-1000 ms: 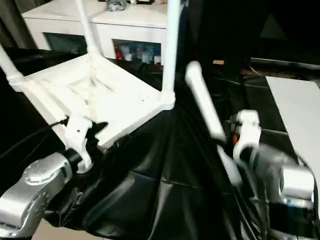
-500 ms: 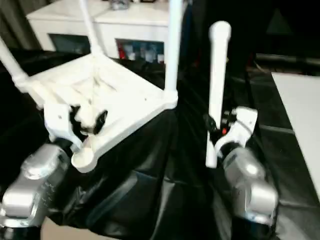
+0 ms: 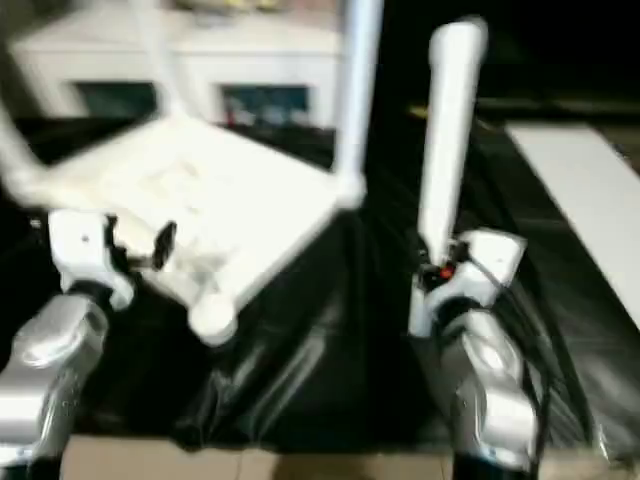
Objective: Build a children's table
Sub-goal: Move to table
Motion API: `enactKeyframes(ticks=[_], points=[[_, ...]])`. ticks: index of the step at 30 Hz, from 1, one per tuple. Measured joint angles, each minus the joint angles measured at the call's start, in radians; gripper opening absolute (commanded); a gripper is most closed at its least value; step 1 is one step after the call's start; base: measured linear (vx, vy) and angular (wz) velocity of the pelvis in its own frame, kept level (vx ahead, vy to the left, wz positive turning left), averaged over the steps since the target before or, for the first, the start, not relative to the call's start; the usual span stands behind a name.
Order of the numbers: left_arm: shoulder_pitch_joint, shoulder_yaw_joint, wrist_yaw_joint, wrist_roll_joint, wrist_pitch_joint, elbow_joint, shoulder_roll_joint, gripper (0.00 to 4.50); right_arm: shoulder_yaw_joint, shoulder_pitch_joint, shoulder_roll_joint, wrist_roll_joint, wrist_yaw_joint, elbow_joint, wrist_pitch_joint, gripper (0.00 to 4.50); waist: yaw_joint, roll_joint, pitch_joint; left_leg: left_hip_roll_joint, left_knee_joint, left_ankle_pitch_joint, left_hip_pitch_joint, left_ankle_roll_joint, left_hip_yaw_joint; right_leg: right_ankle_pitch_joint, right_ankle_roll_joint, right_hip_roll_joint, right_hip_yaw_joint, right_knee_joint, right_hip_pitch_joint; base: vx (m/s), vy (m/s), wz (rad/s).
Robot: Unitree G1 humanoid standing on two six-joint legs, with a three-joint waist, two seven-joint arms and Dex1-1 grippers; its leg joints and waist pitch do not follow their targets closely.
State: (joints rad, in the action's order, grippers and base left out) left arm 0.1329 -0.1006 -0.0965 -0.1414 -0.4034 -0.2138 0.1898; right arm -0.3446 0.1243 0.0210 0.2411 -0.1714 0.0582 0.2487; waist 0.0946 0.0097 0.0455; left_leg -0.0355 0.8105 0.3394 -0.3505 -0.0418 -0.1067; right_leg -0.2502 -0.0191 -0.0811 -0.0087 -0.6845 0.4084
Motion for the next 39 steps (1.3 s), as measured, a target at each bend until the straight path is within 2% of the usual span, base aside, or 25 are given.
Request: enactKeyframes(ticks=[1,3,4,5,6,7,8,9,10,12,13,15,16,17,18,19,20,21,23,25,26,30,33,37,39], points=[[0.002,-0.003,0.003,0.0,0.001,-0.001,0.004,4.5,-0.002,0.0,-0.001,0.0,0.01,0.002,-0.018,1.41,-0.003,-0.001,0.001,-0.014,-0.01,-0.004,-0.004,-0.007,0.045,0.021,0.008,0.001,0.029,0.019,-0.002,-0.047,0.21,-0.65],[0.004,-0.003,0.003,0.001,0.002,-0.001,0.004,4.5,0.001,0.0,0.0,0.001,0.007,0.005,-0.035,1.41,-0.009,0.01,-0.005,-0.047,-0.07,-0.017,-0.005,-0.027,0.076,0.046,0.036,0.01,0.067,0.046,-0.005,-0.069,0.276,-0.62],[0.009,-0.002,0.004,0.001,0.007,-0.002,0.0,4.5,0.007,-0.001,0.005,0.003,-0.01,0.011,-0.049,1.41,-0.015,0.031,-0.007,-0.071,-0.145,-0.03,-0.002,-0.014,0.079,0.058,0.056,0.016,0.073,0.063,-0.009,-0.069,0.35,-0.53],[0.016,-0.003,0.007,0.001,0.012,-0.004,-0.003,4.5,0.016,-0.002,0.01,0.007,-0.028,0.016,-0.055,1.41,-0.024,0.049,-0.008,-0.078,-0.144,-0.078,-0.009,-0.039,0.078,0.065,0.063,0.009,0.064,0.076,-0.015,-0.073,0.378,-0.35],[0.013,-0.011,0.016,0.005,0.015,-0.005,-0.003,4.5,0.04,-0.002,0.006,0.018,-0.052,0.02,-0.053,1.41,-0.052,0.044,-0.003,-0.07,-0.143,-0.075,-0.012,-0.016,0.072,0.052,0.049,-0.006,0.047,0.082,-0.015,-0.073,0.378,-0.35],[0.014,-0.022,0.038,0.023,0.014,-0.003,-0.002,4.5,0.088,-0.001,0.005,0.037,-0.099,0.043,-0.041,1.41,-0.086,0.047,-0.001,-0.061,-0.146,-0.082,-0.02,0.005,0.073,-0.001,-0.013,-0.015,0.021,0.064,-0.008,-0.048,0.357,-0.04],[0.014,-0.023,0.053,0.034,0.012,0.0,-0.003,4.5,0.119,-0.001,0.005,0.046,-0.129,0.057,-0.032,1.41,-0.099,0.053,0.004,-0.055,-0.15,-0.089,-0.02,0.021,0.073,-0.018,-0.026,-0.009,-0.011,0.012,0.0,-0.057,0.324,-0.01],[0.015,-0.023,0.064,0.045,0.012,0.001,-0.003,4.5,0.15,0.003,0.006,0.049,-0.156,0.066,-0.024,1.41,-0.106,0.053,0.004,-0.048,-0.155,-0.094,-0.017,0.032,0.073,-0.018,-0.026,0.003,-0.041,-0.014,-0.007,-0.057,0.324,-0.01],[0.028,-0.022,0.071,0.048,0.012,0.001,-0.01,4.5,0.176,0.026,0.017,0.051,-0.183,0.078,-0.02,1.41,-0.105,0.05,0.004,-0.037,-0.155,-0.099,-0.024,0.046,0.068,-0.018,-0.027,0.025,-0.061,-0.014,-0.029,-0.088,0.267,-0.08],[0.038,-0.022,0.085,0.049,0.017,-0.001,-0.032,4.5,0.198,0.074,0.035,0.057,-0.207,0.091,-0.019,1.41,-0.098,0.036,-0.001,-0.006,-0.156,-0.106,-0.045,0.053,0.058,-0.029,-0.002,0.047,-0.058,0.02,-0.059,-0.096,0.188,-0.02],[0.036,-0.015,0.091,0.049,0.01,0.001,-0.044,4.5,0.203,0.087,0.038,0.063,-0.214,0.094,-0.02,1.41,-0.094,0.041,0.001,-0.002,-0.158,-0.112,-0.051,0.057,0.058,-0.03,-0.004,0.051,-0.053,0.02,-0.065,-0.112,0.144,-0.02],[0.039,-0.012,0.092,0.047,0.002,0.0,-0.044,4.5,0.214,0.081,0.039,0.064,-0.227,0.087,-0.02,1.41,-0.087,0.044,0.002,-0.002,-0.163,-0.122,-0.057,0.057,0.064,-0.032,-0.001,0.049,-0.043,0.005,-0.067,-0.114,0.109,0.04],[0.047,-0.019,0.098,0.043,-0.02,0.0,-0.053,4.5,0.222,0.077,0.044,0.063,-0.234,0.082,-0.02,1.41,-0.084,0.043,0.002,-0.005,-0.168,-0.128,-0.06,0.05,0.072,-0.036,0.006,0.047,-0.034,-0.024,-0.062,-0.104,0.019,0.09],[0.054,-0.021,0.103,0.037,-0.031,0.0,-0.063,4.5,0.228,0.077,0.053,0.062,-0.245,0.079,-0.02,1.41,-0.079,0.039,0.002,-0.01,-0.174,-0.132,-0.063,0.044,0.073,-0.038,0.01,0.044,-0.032,-0.036,-0.06,-0.1,-0.062,0.09],[0.061,-0.021,0.105,0.034,-0.035,0.0,-0.068,4.5,0.236,0.078,0.065,0.062,-0.255,0.079,-0.02,1.41,-0.074,0.033,-0.001,-0.013,-0.18,-0.133,-0.068,0.042,0.074,-0.039,0.011,0.037,-0.03,-0.03,-0.063,-0.1,-0.062,0.09],[0.064,-0.02,0.104,0.027,-0.041,-0.004,-0.072,4.5,0.244,0.08,0.072,0.061,-0.268,0.079,-0.021,1.41,-0.066,0.013,-0.006,-0.012,-0.187,-0.139,-0.075,0.032,0.072,-0.044,0.015,0.023,-0.024,0.004,-0.067,-0.097,-0.121,0.03],[0.062,-0.02,0.096,0.016,-0.041,-0.004,-0.077,4.5,0.25,0.081,0.081,0.06,-0.28,0.076,-0.02,1.41,-0.06,0.007,-0.007,-0.017,-0.19,-0.141,-0.081,0.029,0.074,-0.043,0.046,0.021,-0.027,0.019,-0.065,-0.062,-0.165,-0.1],[0.059,-0.018,0.086,0.007,-0.04,-0.004,-0.082,4.5,0.255,0.082,0.092,0.06,-0.29,0.074,-0.019,1.41,-0.053,0.003,-0.007,-0.024,-0.197,-0.139,-0.086,0.03,0.071,-0.035,0.04,0.021,-0.035,0.024,-0.063,-0.062,-0.165,-0.1],[0.066,0.003,0.039,-0.024,-0.035,-0.005,-0.082,4.5,0.265,0.108,0.139,0.052,-0.31,0.035,0.011,1.41,-0.03,0.0,-0.005,-0.057,-0.202,-0.142,-0.085,0.03,0.044,-0.022,0.036,0.022,-0.046,0.027,-0.048,-0.072,-0.137,-0.22],[0.096,0.01,0.002,-0.049,-0.034,-0.005,-0.072,4.5,0.269,0.141,0.163,0.034,-0.319,-0.006,0.038,1.41,-0.023,0.014,-0.004,-0.091,-0.211,-0.186,-0.085,-0.003,0.027,-0.011,0.03,0.024,-0.068,0.029,-0.04,-0.08,-0.078,-0.23],[0.112,0.009,-0.021,-0.058,-0.036,-0.005,-0.049,4.5,0.276,0.178,0.169,0.028,-0.32,-0.043,0.068,1.41,-0.028,0.017,-0.002,-0.1,-0.21,-0.189,-0.084,-0.004,0.019,-0.008,0.027,0.024,-0.073,0.03,-0.037,-0.067,0.004,-0.16],[0.185,0.0,-0.097,-0.138,-0.095,-0.017,-0.049,4.5,0.297,0.265,0.156,0.044,-0.339,-0.123,0.132,1.41,-0.035,0.02,0.0,-0.105,-0.212,-0.188,-0.084,-0.004,0.011,0.006,0.02,0.021,-0.078,0.04,-0.036,-0.03,0.005,-0.07],[0.202,-0.014,-0.137,-0.269,-0.179,-0.018,-0.118,4.5,0.328,0.28,0.161,0.041,-0.376,-0.139,0.128,1.41,-0.029,0.019,0.0,-0.111,-0.212,-0.188,-0.083,-0.004,-0.004,0.009,0.016,0.02,-0.074,0.04,-0.035,0.0,0.0,0.0],[0.281,-0.121,-0.084,-0.549,-0.366,0.037,-0.276,4.5,0.354,0.284,0.117,0.023,-0.358,-0.155,0.084,1.41,-0.009,0.016,0.001,-0.122,-0.212,-0.19,-0.084,-0.002,-0.029,0.012,0.017,0.02,-0.064,0.039,-0.027,0.0,0.0,0.0],[0.295,-0.136,-0.066,-0.606,-0.395,0.057,-0.295,4.5,0.36,0.294,0.101,0.022,-0.348,-0.162,0.072,1.41,-0.005,0.016,0.001,-0.126,-0.213,-0.191,-0.083,0.0,-0.037,0.012,0.017,0.021,-0.061,0.039,-0.026,0.0,0.0,0.0]])
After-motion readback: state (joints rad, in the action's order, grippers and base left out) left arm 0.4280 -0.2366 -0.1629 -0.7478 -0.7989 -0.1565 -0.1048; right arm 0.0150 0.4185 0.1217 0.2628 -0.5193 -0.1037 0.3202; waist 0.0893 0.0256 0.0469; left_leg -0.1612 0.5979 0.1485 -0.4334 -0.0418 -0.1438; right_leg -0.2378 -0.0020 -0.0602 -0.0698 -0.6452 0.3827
